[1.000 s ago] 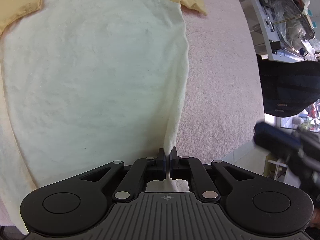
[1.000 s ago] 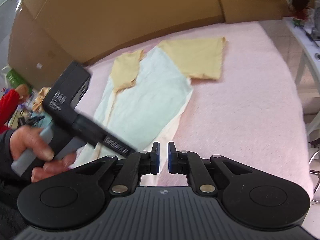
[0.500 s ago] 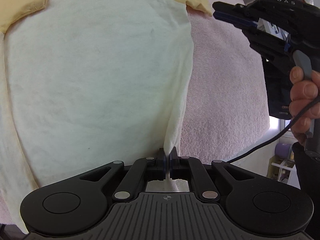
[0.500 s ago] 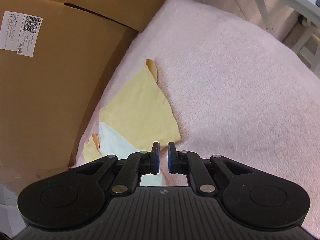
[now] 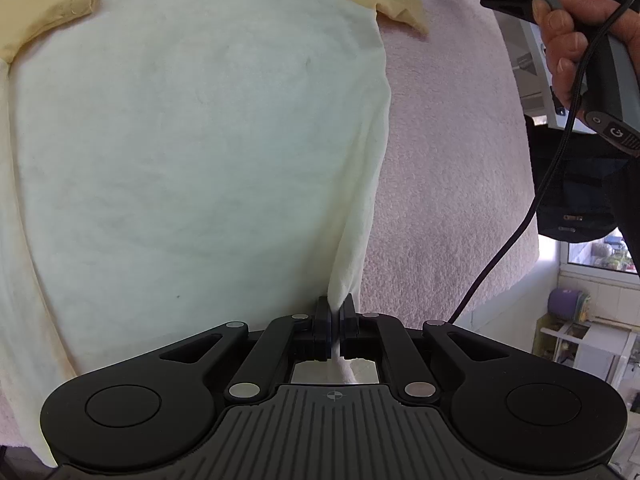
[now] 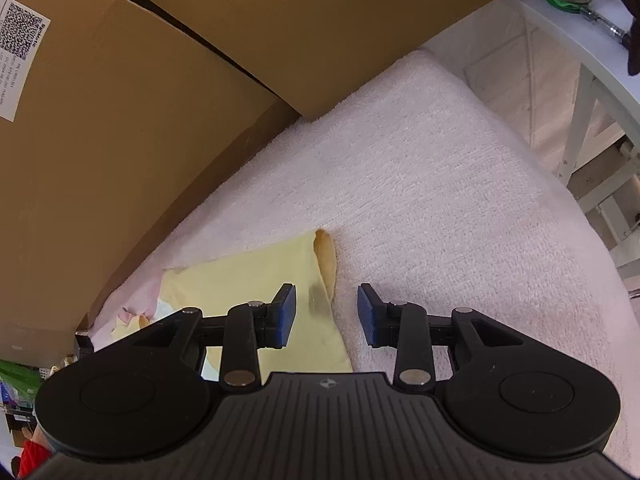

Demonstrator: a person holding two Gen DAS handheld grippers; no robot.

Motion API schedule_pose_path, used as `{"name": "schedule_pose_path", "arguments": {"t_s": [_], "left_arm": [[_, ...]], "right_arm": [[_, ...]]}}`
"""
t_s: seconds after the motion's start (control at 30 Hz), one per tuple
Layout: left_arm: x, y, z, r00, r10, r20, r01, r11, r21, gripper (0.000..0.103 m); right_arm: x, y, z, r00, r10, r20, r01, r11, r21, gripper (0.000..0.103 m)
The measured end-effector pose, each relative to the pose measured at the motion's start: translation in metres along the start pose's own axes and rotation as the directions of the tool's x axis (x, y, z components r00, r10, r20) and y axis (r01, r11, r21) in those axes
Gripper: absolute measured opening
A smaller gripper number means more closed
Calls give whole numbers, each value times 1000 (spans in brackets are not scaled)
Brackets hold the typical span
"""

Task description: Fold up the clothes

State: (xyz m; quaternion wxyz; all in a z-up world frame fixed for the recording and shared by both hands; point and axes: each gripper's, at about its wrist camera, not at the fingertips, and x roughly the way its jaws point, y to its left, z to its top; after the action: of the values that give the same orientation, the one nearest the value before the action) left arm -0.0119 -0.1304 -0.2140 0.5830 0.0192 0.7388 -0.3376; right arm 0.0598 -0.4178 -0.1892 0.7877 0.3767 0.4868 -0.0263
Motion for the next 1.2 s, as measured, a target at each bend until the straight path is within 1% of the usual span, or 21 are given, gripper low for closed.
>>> {"name": "schedule_pose_path", "arguments": {"t_s": [0.13, 0.2, 0.23, 0.27, 0.33, 0.37, 0.43, 0.63, 0.83, 1.03, 1.2], "left_arm": [[3, -3, 1, 1000, 0, -1, 0, 1000, 0, 0], [4, -4, 2, 1000, 5, -1, -5, 1000, 7, 0], [4, -5, 2, 1000, 8, 0, -8, 1000, 11, 0], [4, -5, 2, 1000, 9, 0, -9, 1000, 13, 0], [5, -6, 2, 1000, 12, 0, -12, 1000, 17, 0], [4, -6, 2, 1000, 11, 1, -11, 1000, 16, 0], [4, -6, 1, 1000, 8, 2, -9, 1000, 11, 0], [-2, 0, -4, 1000, -9, 15, 9, 1000, -16, 0], [-11, 15, -14, 999, -24, 37, 27, 998, -63, 0], [-17, 33, -27, 997, -38, 61, 45, 991, -126, 0], [-23, 51, -36, 996, -51, 78, 64, 983, -173, 0]], "right_arm": [[5, 8, 2, 1000, 1, -16, -1, 999, -34, 39], [9, 13, 2, 1000, -12, -20, 10, 998, -62, 37], [10, 15, 2, 1000, -22, -22, 20, 997, -77, 31], [10, 18, 1, 999, -40, -23, 37, 995, -89, 17], [11, 21, 0, 997, -71, -22, 68, 992, -104, 6], [11, 21, 0, 997, -71, -22, 68, 992, -108, 4], [9, 26, 0, 998, -57, -20, 54, 991, -120, 3], [1, 60, 3, 1000, -7, -22, 3, 980, -199, 3], [4, 102, -3, 997, 34, -68, -52, 959, -278, 3], [21, 140, -16, 993, 37, -114, -74, 938, -340, 3], [34, 172, -29, 989, 23, -148, -82, 910, -406, 3]]}}
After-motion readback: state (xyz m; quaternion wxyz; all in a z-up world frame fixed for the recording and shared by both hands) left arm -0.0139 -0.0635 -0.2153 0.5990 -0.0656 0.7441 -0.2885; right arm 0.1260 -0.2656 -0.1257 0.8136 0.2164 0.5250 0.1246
